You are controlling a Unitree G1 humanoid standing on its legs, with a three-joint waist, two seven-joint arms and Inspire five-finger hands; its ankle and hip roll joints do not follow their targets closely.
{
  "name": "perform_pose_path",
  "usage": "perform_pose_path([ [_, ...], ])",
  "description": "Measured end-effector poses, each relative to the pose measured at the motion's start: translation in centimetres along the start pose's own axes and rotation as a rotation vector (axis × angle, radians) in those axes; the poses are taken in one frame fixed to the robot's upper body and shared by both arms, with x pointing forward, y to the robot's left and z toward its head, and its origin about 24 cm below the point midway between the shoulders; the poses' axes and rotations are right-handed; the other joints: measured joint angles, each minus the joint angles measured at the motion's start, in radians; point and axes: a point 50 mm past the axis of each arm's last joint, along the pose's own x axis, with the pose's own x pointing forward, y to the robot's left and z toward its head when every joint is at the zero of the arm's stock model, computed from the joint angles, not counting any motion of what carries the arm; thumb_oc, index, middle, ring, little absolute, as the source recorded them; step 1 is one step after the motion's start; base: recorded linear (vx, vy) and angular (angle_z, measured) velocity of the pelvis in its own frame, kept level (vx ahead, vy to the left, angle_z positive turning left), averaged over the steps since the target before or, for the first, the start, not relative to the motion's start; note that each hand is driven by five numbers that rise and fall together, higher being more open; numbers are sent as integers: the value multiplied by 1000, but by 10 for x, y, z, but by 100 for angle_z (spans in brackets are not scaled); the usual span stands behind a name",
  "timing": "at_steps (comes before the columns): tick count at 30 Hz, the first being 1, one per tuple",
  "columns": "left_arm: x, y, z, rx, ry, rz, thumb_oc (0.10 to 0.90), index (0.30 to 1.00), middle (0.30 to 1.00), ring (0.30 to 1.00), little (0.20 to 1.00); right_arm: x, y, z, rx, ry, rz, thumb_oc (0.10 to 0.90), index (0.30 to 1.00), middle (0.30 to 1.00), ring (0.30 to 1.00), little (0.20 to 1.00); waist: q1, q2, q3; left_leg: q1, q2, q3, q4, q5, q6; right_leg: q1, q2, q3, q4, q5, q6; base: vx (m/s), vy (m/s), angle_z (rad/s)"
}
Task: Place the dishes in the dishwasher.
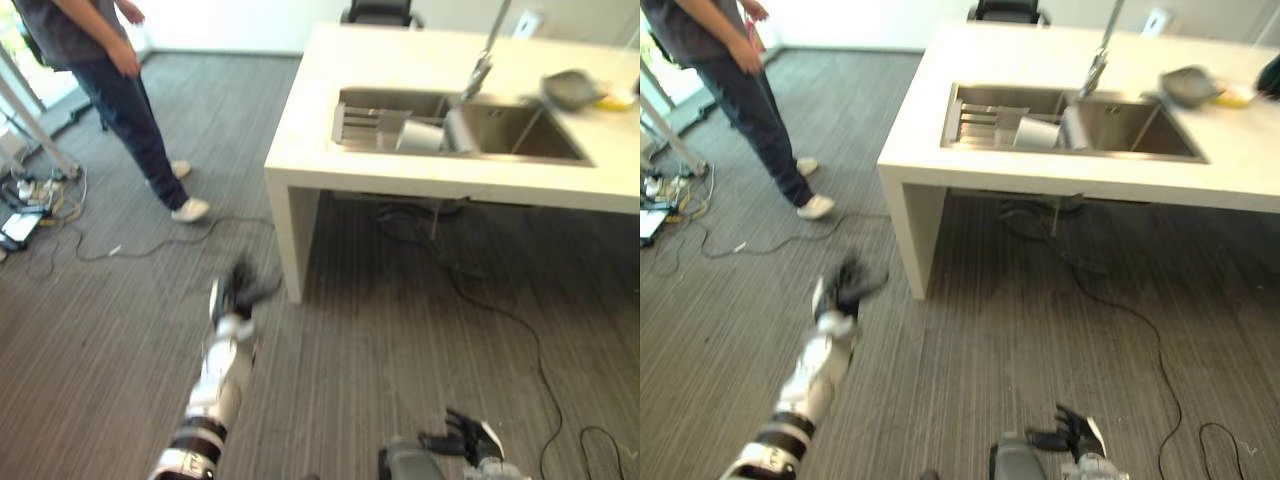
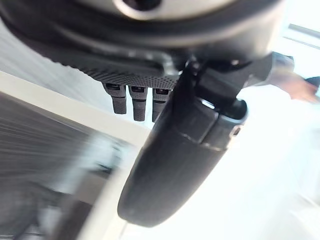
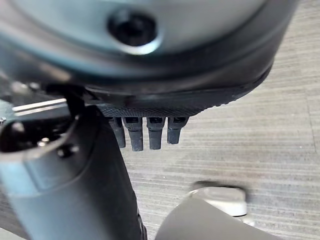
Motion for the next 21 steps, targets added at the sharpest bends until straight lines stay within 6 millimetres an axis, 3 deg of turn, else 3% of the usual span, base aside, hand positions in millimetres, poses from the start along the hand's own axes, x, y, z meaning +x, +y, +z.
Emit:
perform_pose_path([
  [1, 7, -4, 11, -20, -62, -4, 800, 900, 900, 900, 900, -1, -2, -5, 7, 18, -8, 800, 900, 900, 900, 900, -18, 2, -10, 16, 4, 3, 0, -37, -3, 2, -5, -14, -73, 26, 12, 386, -163, 51],
  [2, 21, -8, 37, -72, -186, 12, 800, 900, 900, 900, 900, -2, -2, -9, 3, 34, -15, 800, 900, 900, 900, 900, -27, -19, -36, 45, -8, -11, 1, -88, -15, -10, -19, 59, -246, 95, 91, 326, -156, 47],
  [4, 25, -7, 46, -70, -225, 21, 800, 900, 900, 900, 900, -2, -2, -11, 1, 45, -18, 800, 900, 900, 900, 900, -31, -28, -38, 68, -7, -17, 1, -111, -27, -18, -21, 93, -271, 116, 99, 224, -185, 30],
  [5, 21, -2, 43, -67, -222, 40, 800, 900, 900, 900, 900, -3, -4, -19, -16, 91, -33, 800, 900, 900, 900, 900, -48, -8, -42, 115, 32, -31, 13, -154, -70, -6, -6, 66, -222, 218, 76, 207, -292, 47],
  [6, 15, -2, 34, -72, -181, 48, 800, 900, 900, 900, 900, -4, -6, -24, -23, 117, -43, 800, 900, 900, 900, 900, -68, 4, -44, 118, 55, -32, 41, -151, -88, 9, 12, 58, -197, 248, 59, 302, -412, 74],
  [7, 8, -5, 23, -65, -137, 40, 800, 900, 900, 900, 900, -7, -6, -31, -24, 145, -47, 800, 900, 900, 900, 900, -85, -6, -40, 123, 69, -36, 80, -134, -119, 43, 27, 72, -193, 297, -2, 225, -319, 77],
  [8, 1, -7, 13, -52, -98, 35, 800, 900, 900, 900, 900, -10, -8, -39, -25, 168, -49, 800, 900, 900, 900, 900, -95, -18, -37, 129, 84, -33, 123, -120, -142, 72, 40, 82, -177, 340, -87, 256, -322, 47],
  [11, -6, -1, 6, -7, -61, 54, 800, 900, 900, 900, 900, -8, -10, -37, -19, 169, -56, 800, 900, 900, 900, 900, -82, -8, -38, 128, 137, -3, 219, -58, -226, 121, 106, 71, -187, 295, -129, 250, -399, -16],
  [12, -7, 0, 4, -2, -51, 53, 800, 900, 900, 900, 900, -9, -11, -38, -50, 181, -42, 800, 900, 900, 900, 900, -89, -7, -39, 118, 160, -11, 295, -8, -246, 190, 131, 65, -232, 283, -146, 213, -316, -15],
  [13, -7, 0, 4, -2, -51, 53, 800, 900, 900, 900, 900, -9, -11, -38, -50, 181, -42, 800, 900, 900, 900, 900, -89, -7, -39, 118, 160, -11, 295, -8, -246, 190, 131, 65, -232, 283, -146, 159, -356, 6],
  [14, -11, -7, 2, -54, -45, 20, 800, 900, 900, 900, 900, -12, -19, -49, -90, 226, -37, 800, 900, 900, 900, 900, -84, -13, -41, 82, 167, -22, 452, 65, -259, 284, 135, 61, -283, 266, -169, 116, -342, 3],
  [16, -12, -9, 2, -64, -49, -17, 800, 900, 900, 900, 900, -11, -23, -45, -118, 219, -34, 800, 900, 900, 900, 900, -77, -6, -49, 25, 159, -53, 514, 36, -280, 307, 134, 61, -285, 239, -184, 98, -325, 9],
  [17, -11, -13, 6, -69, -63, -49, 800, 900, 900, 900, 900, -9, -27, -39, -135, 207, -36, 800, 900, 900, 900, 900, -74, -5, -47, -61, 134, -92, 629, 120, -240, 301, 135, 62, -271, 214, -215, 63, -153, -6],
  [18, -12, -15, 11, -68, -83, -72, 800, 900, 900, 900, 900, -7, -28, -34, -151, 202, -26, 800, 900, 900, 900, 900, -57, -30, -29, -152, 102, -107, 780, 115, -242, 324, 116, 82, -285, 227, -197, 131, -191, -15],
  [19, -12, -12, 11, -37, -75, -86, 800, 900, 900, 900, 900, -4, -29, -28, -150, 193, -28, 800, 900, 900, 900, 900, -53, -60, -14, -185, 53, -116, 756, 47, -237, 373, 94, 93, -307, 223, -203, 187, -85, -35],
  [20, -13, -12, 11, -23, -74, -90, 800, 900, 900, 900, 900, -3, -34, -23, -153, 177, -42, 800, 900, 900, 900, 900, -47, -72, -10, -229, 14, -105, 705, 10, -224, 409, 82, 104, -337, 218, -193, 272, -7, -34],
  [21, -13, -13, 12, -1, -81, -98, 800, 900, 900, 900, 900, -1, -40, -17, -159, 164, -57, 800, 900, 900, 900, 900, -39, -69, -11, -261, -6, -73, 579, -9, -207, 438, 84, 117, -379, 222, -185, 241, 43, -39],
])
